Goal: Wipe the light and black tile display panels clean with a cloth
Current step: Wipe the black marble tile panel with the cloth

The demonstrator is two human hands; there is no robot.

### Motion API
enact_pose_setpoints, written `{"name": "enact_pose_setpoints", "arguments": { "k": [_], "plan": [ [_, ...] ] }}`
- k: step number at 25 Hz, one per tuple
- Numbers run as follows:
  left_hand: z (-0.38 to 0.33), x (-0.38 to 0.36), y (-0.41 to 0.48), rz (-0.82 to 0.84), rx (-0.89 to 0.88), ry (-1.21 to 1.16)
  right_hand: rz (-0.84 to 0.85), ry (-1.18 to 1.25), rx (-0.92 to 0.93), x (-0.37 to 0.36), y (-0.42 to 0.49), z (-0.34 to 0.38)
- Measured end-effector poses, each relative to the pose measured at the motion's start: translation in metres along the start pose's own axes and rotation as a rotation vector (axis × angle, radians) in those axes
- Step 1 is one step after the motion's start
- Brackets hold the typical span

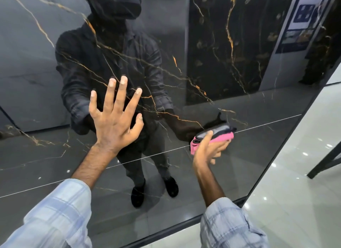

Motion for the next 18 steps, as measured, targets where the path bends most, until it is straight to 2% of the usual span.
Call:
{"name": "enact_pose_setpoints", "arguments": {
  "k": [1, 2, 3, 5, 8, 9, 10, 11, 12, 14, 15, 16, 17, 18],
  "plan": [
    [0.000, 0.001, 0.001, 0.007, -0.005, 0.007, 0.002, 0.017, -0.129, -0.001, -0.007, -0.001],
    [0.000, 0.002, 0.001, 0.019, -0.002, 0.000, 0.019, -0.012, -0.117, -0.002, -0.014, 0.008],
    [0.000, 0.003, 0.002, 0.032, 0.015, -0.026, 0.018, -0.042, 0.016, -0.003, -0.022, 0.029],
    [-0.003, 0.012, 0.007, 0.054, 0.074, -0.114, 0.036, -0.093, 0.496, -0.006, -0.041, 0.081],
    [-0.002, 0.036, 0.042, -0.012, 0.152, -0.183, 0.217, -0.269, 1.556, -0.012, -0.079, 0.134],
    [0.002, 0.044, 0.059, -0.046, 0.162, -0.173, 0.257, -0.287, 1.791, -0.011, -0.073, 0.140],
    [0.010, 0.049, 0.077, -0.070, 0.165, -0.159, 0.258, -0.286, 1.880, -0.009, -0.056, 0.146],
    [0.019, 0.050, 0.092, -0.081, 0.167, -0.155, 0.201, -0.272, 1.823, -0.007, -0.036, 0.155],
    [0.029, 0.049, 0.104, -0.075, 0.177, -0.164, 0.097, -0.227, 1.637, -0.006, -0.016, 0.167],
    [0.035, 0.042, 0.109, -0.025, 0.191, -0.172, -0.132, -0.055, 1.042, -0.001, 0.012, 0.189],
    [0.032, 0.036, 0.104, 0.004, 0.180, -0.135, -0.181, -0.003, 0.840, -0.001, 0.010, 0.192],
    [0.027, 0.030, 0.097, 0.028, 0.157, -0.090, -0.190, -0.018, 0.820, -0.002, 0.001, 0.193],
    [0.023, 0.027, 0.092, 0.038, 0.135, -0.059, -0.164, -0.092, 0.982, -0.006, -0.009, 0.190],
    [0.022, 0.024, 0.090, 0.032, 0.131, -0.043, -0.094, -0.181, 1.293, -0.009, -0.024, 0.182]
  ]
}}
Point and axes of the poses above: each hand's wrist, its own y-axis towards the middle knuckle, its own x-axis out of the back of the hand, z = x × y, the point moved 3 cm from there along y, towards the middle knuckle, and after that the axes turned 4 degrees about -z, right-handed, at the moved point
